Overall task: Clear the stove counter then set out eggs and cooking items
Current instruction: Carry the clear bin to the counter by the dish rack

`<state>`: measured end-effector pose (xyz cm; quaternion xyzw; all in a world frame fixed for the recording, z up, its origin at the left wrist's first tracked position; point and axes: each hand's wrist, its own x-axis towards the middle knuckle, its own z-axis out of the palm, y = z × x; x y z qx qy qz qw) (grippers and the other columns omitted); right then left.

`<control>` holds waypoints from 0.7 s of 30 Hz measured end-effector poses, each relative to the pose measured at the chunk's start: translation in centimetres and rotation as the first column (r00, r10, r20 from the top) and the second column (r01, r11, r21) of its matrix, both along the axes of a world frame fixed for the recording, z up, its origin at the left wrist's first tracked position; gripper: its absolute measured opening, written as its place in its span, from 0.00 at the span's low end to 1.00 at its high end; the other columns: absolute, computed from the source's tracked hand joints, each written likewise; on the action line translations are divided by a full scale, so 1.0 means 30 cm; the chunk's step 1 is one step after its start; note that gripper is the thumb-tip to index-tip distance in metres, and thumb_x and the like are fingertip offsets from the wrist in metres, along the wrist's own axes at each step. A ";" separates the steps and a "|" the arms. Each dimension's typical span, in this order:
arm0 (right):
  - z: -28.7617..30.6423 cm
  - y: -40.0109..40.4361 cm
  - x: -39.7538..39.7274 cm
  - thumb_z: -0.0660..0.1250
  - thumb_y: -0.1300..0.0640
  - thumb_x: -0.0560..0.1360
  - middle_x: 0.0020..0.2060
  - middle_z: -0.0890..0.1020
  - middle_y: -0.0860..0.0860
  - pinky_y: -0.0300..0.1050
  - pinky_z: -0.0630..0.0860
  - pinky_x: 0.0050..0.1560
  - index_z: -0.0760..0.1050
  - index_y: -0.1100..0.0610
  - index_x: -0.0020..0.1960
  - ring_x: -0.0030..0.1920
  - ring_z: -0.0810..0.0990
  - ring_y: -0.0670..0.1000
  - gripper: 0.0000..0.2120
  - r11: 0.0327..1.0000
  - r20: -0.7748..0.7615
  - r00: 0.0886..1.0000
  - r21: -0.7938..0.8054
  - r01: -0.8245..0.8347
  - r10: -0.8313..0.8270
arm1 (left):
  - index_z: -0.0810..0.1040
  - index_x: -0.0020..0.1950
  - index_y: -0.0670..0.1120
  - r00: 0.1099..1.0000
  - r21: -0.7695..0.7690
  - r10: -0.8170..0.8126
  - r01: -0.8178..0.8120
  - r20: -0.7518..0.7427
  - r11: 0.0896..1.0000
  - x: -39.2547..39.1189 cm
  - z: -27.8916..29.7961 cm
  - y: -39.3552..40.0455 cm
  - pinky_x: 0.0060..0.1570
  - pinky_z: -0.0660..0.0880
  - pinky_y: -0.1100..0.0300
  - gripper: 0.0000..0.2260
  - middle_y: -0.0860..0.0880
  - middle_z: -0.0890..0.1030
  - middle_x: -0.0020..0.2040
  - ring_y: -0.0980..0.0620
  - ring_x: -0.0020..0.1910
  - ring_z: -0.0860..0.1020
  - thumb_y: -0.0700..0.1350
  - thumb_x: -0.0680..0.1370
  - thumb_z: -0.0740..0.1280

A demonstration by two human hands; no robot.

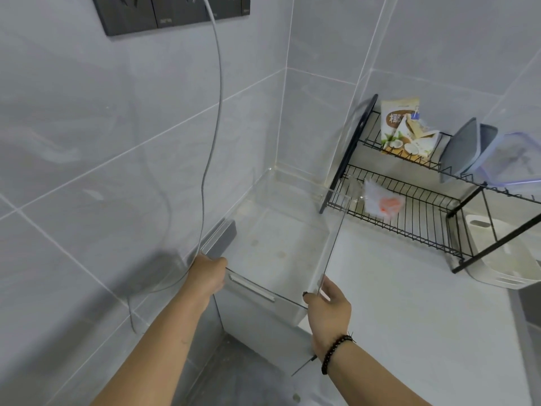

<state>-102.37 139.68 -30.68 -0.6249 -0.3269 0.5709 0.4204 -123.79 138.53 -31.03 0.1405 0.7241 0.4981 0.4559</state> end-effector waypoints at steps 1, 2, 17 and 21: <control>-0.006 0.003 -0.004 0.64 0.72 0.71 0.47 0.83 0.43 0.31 0.74 0.37 0.77 0.53 0.64 0.52 0.83 0.48 0.25 1.000 -0.001 1.000 -0.004 -0.009 0.009 | 0.66 0.40 0.46 1.000 0.003 0.011 -0.011 -0.005 1.000 -0.007 -0.002 0.006 0.40 0.63 0.55 0.08 0.49 0.60 0.31 0.52 0.27 0.58 0.33 0.73 0.58; -0.013 0.005 -0.006 0.65 0.71 0.71 0.48 0.84 0.45 0.32 0.75 0.38 0.77 0.52 0.64 0.52 0.83 0.47 0.25 1.000 -0.007 1.000 -0.011 -0.014 0.014 | 0.65 0.37 0.46 1.000 0.013 0.024 -0.024 -0.013 1.000 -0.012 -0.004 0.013 0.40 0.63 0.56 0.10 0.49 0.60 0.31 0.52 0.28 0.58 0.32 0.73 0.57; -0.105 0.109 -0.068 0.67 0.66 0.71 0.60 0.81 0.48 0.38 0.76 0.51 0.74 0.51 0.68 0.61 0.79 0.47 0.27 0.998 -0.030 0.997 -0.009 -0.065 0.065 | 0.66 0.31 0.44 0.990 0.005 0.041 -0.040 -0.137 0.999 -0.071 -0.028 0.081 0.35 0.61 0.58 0.11 0.50 0.65 0.25 0.50 0.28 0.63 0.36 0.73 0.61; -0.114 0.133 -0.064 0.67 0.66 0.71 0.61 0.80 0.47 0.43 0.77 0.58 0.74 0.51 0.68 0.61 0.79 0.47 0.27 0.997 -0.013 0.997 -0.015 -0.079 0.079 | 0.68 0.33 0.43 0.993 0.022 0.057 -0.055 -0.103 0.998 -0.076 -0.027 0.089 0.40 0.62 0.53 0.04 0.48 0.65 0.29 0.50 0.30 0.63 0.41 0.67 0.62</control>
